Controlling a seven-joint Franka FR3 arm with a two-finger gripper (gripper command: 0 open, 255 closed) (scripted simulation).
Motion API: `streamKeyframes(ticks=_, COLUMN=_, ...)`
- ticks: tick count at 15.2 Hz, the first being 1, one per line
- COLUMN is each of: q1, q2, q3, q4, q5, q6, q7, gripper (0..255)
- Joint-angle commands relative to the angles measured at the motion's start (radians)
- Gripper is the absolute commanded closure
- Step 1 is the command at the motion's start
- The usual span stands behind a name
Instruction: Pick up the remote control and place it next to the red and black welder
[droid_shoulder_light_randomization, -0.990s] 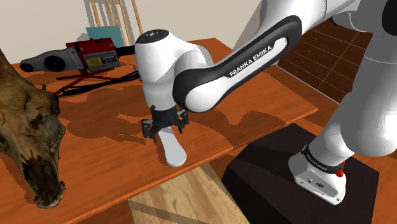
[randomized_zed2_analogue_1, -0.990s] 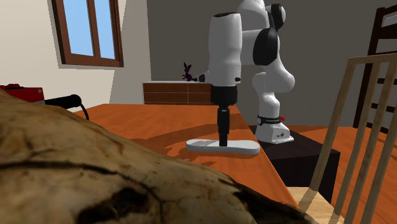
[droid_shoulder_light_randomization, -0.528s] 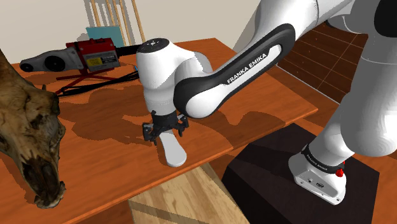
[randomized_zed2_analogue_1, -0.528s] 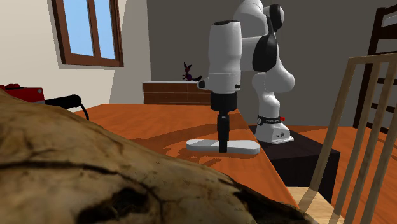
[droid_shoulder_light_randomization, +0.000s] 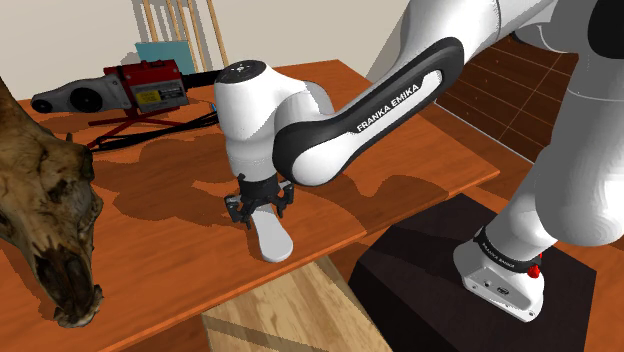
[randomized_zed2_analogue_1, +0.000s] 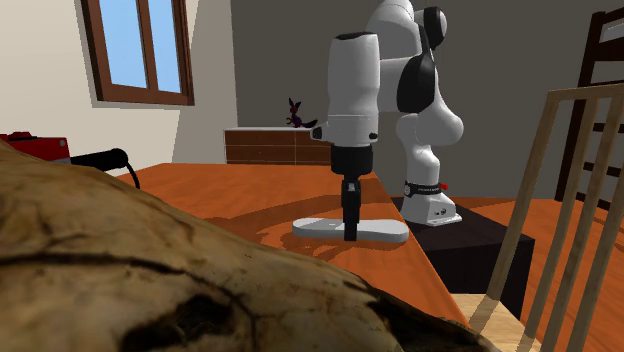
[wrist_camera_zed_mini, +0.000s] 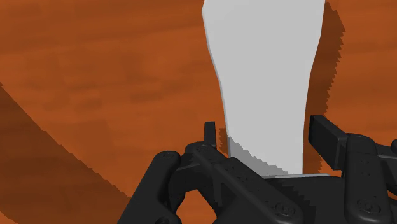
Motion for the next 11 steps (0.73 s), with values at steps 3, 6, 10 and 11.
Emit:
streamKeyframes(ticks=3, q1=0.000, q2=0.000, q3=0.000, q4=0.000, q5=0.000, q6=0.000, q7=0.000, gripper=255)
streamKeyframes(ticks=6, q1=-0.002, q2=-0.008, q3=0.003, q4=0.004, q5=0.006, q6=-0.011, q7=-0.004, gripper=255)
streamKeyframes(ticks=10, q1=-0.010, q2=-0.037, q3=0.012, q4=0.024, q5=0.028, q6=-0.055, q7=-0.018, gripper=255)
streamKeyframes(ticks=11, q1=-0.011, q2=-0.044, q3=0.015, q4=0.029, q5=0.033, q6=-0.066, q7=-0.022, gripper=255)
